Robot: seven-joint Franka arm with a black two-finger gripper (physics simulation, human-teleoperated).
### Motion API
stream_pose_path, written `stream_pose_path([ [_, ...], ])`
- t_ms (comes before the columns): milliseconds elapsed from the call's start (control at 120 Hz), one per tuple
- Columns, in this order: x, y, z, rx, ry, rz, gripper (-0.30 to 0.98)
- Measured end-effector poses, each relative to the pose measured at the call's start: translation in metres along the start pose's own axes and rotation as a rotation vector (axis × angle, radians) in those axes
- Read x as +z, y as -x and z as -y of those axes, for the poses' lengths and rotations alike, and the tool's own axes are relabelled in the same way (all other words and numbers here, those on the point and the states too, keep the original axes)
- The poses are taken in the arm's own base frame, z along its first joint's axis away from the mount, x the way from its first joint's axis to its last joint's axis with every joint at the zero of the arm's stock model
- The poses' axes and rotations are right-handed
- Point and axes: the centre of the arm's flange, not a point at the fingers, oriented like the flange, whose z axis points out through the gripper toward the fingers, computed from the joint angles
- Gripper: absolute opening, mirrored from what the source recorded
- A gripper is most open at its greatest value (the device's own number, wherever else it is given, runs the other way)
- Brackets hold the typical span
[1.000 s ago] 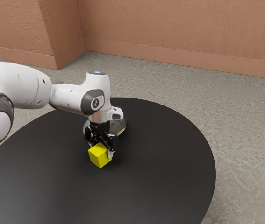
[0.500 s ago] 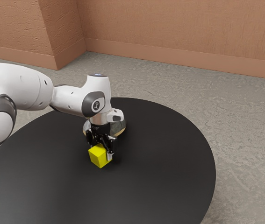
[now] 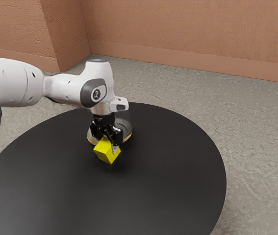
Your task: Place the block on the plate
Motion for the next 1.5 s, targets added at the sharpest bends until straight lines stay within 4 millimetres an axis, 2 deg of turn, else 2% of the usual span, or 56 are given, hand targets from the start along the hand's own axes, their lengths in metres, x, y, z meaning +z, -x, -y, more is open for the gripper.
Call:
stream_pose_path([
  [142,-0.031,0.006,-0.003,0.007,-0.001,-0.024,0.4],
  [283,-0.064,0.004,0.001,0.011,-0.023,-0.057,0.41],
  [375,-0.075,0.0,0.012,0.004,-0.05,-0.064,0.41],
  [492,-0.079,-0.009,0.034,-0.02,-0.087,-0.061,0.41],
  [800,-0.053,-0.057,0.073,-0.062,-0.141,-0.041,0.4],
  [1092,-0.017,-0.085,0.098,-0.089,-0.144,-0.029,0.4],
  [1308,-0.019,-0.095,0.098,-0.083,-0.142,-0.074,0.4],
  [1500,-0.007,-0.106,0.103,-0.085,-0.145,-0.11,0.4],
])
